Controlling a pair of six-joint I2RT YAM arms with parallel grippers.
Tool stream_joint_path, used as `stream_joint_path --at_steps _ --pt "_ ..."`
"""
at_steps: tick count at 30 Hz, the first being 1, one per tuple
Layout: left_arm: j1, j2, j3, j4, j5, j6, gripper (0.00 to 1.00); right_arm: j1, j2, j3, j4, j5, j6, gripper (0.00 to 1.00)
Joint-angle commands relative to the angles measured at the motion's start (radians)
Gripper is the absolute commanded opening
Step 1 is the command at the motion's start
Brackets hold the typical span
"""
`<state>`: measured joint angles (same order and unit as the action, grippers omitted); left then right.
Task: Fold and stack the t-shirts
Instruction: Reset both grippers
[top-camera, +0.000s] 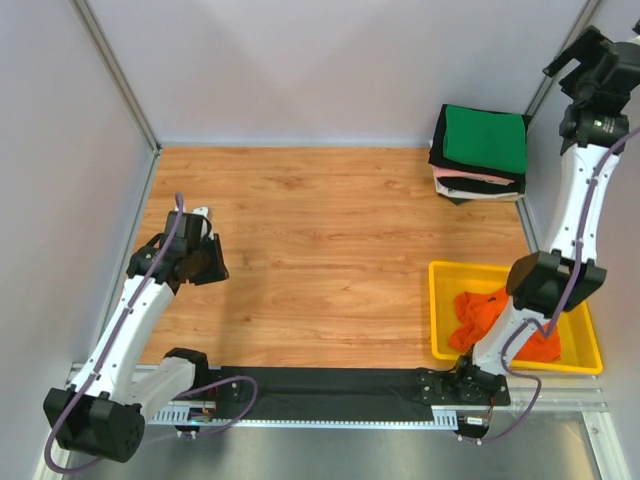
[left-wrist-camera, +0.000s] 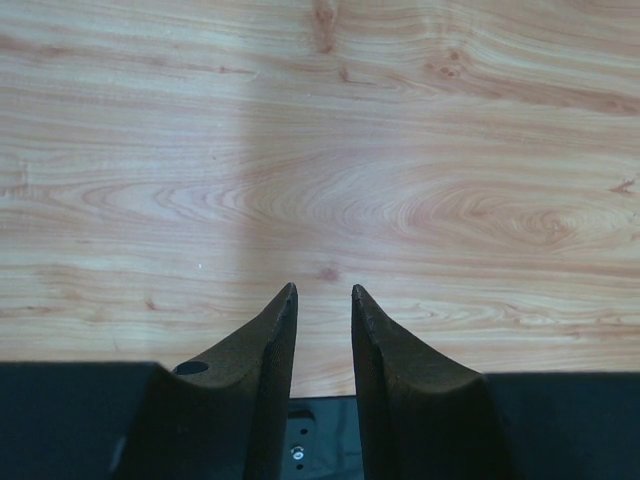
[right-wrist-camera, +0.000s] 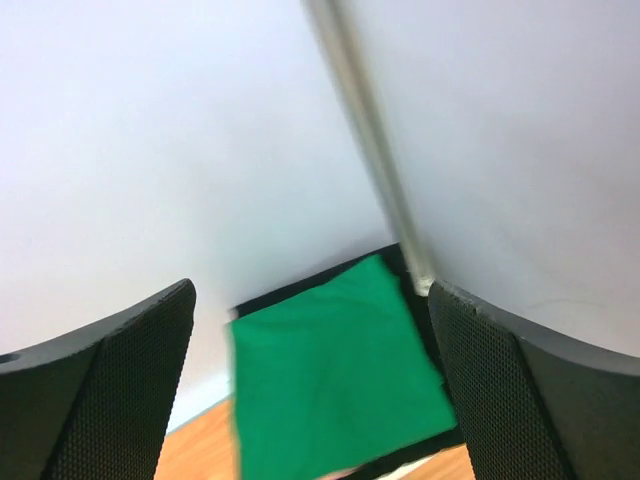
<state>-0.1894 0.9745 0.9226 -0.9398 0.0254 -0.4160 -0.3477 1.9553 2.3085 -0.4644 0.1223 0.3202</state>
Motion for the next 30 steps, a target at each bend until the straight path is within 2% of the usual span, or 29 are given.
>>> stream_joint_path --at_steps 1,5,6,10,11,12,13,17,19,22,26,30 --pt "-0.001 -0.040 -0.002 0.029 0.011 0.003 0.35 0.019 -0.125 -0.109 -0.089 -0.215 0.098 1.00" --pt "-0.001 -0.056 -0.002 0.035 0.016 0.005 0.35 0.105 -0.263 -0.268 -0.169 -0.338 0.114 1.00" --pt "-0.001 -0.056 -0.002 0.033 0.021 0.006 0.36 0.125 -0.332 -0.359 -0.178 -0.349 0.115 1.00" --pt "-0.001 -0.089 -0.002 0.030 -0.013 0.003 0.47 0.240 -0.514 -0.602 -0.197 -0.317 0.094 1.00" --pt "-0.001 -0.098 -0.001 0.030 -0.022 -0.003 0.55 0.286 -0.551 -0.644 -0.204 -0.316 0.089 1.00" --pt "-0.001 -0.106 -0.002 0.024 -0.024 -0.013 0.70 0.314 -0.629 -0.744 -0.210 -0.308 0.092 1.00" --pt "-0.001 -0.123 -0.004 0.022 -0.088 -0.024 0.99 0.341 -0.669 -0.789 -0.209 -0.294 0.095 1.00" --pt "-0.001 -0.100 0.001 0.013 -0.082 -0.030 1.00 0.527 -0.896 -1.024 -0.209 -0.236 0.135 1.00" --pt "-0.001 -0.088 0.007 0.019 -0.065 -0.017 0.93 0.597 -0.961 -1.154 -0.206 -0.214 0.184 1.00" --pt "-0.001 -0.111 -0.001 0.039 -0.039 -0.011 0.95 0.641 -1.058 -1.285 -0.227 -0.194 0.240 1.00" --pt "-0.001 -0.141 -0.001 0.050 0.001 0.006 0.96 0.645 -1.176 -1.374 -0.327 -0.159 0.275 1.00" --pt "-0.001 -0.172 -0.016 0.071 0.054 0.022 0.94 0.644 -1.266 -1.410 -0.405 -0.028 0.298 1.00"
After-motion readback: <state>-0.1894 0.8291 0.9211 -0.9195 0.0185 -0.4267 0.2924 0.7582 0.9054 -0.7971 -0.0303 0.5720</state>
